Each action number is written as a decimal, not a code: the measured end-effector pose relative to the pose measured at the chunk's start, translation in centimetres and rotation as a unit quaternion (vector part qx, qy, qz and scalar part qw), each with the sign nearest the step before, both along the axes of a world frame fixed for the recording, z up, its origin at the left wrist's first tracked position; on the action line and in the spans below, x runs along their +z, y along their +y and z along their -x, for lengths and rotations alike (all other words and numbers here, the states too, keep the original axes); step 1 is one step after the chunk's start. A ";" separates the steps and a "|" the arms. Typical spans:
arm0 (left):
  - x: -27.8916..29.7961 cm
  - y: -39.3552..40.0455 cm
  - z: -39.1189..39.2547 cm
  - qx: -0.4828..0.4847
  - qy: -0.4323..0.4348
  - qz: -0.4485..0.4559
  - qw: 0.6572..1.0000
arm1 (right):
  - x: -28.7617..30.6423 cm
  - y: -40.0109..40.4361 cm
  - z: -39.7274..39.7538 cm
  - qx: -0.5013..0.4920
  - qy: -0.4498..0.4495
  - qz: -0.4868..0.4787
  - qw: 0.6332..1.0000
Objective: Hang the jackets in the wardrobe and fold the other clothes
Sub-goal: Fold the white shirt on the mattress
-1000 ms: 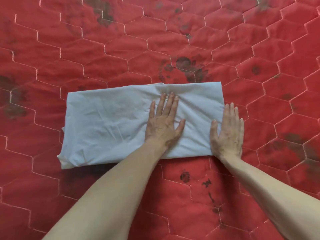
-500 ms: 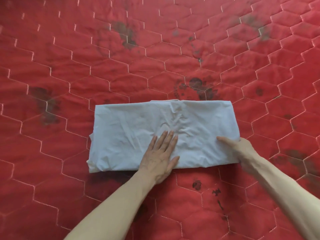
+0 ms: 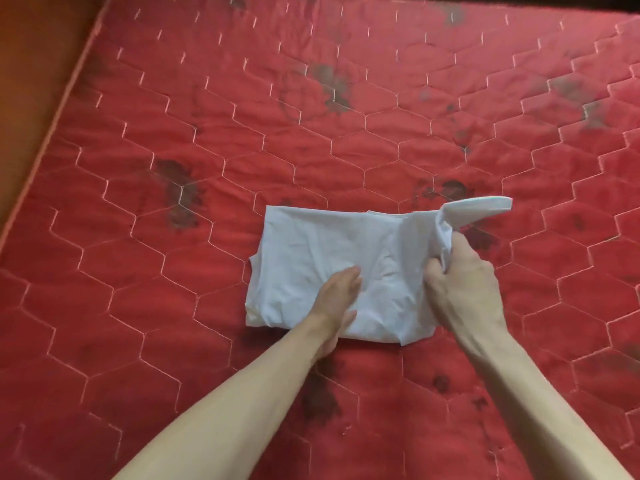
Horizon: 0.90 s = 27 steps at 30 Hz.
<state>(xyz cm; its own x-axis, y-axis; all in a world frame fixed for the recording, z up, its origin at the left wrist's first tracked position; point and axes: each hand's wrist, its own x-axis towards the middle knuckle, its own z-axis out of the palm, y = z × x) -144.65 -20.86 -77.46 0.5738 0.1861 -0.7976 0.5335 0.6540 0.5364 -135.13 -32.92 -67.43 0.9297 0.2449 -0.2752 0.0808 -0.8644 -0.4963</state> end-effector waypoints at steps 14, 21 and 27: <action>1.2 10.1 4.3 0.018 -0.005 0.037 0.999 | -5.5 14.4 9.2 0.181 0.039 0.119 0.976; 2.0 11.2 4.4 -0.054 -0.010 0.011 0.998 | -6.1 13.9 9.3 0.195 0.000 0.037 0.980; 1.2 12.3 4.3 -0.026 0.000 -0.088 0.996 | -9.1 8.4 8.6 0.149 -0.052 -0.202 0.967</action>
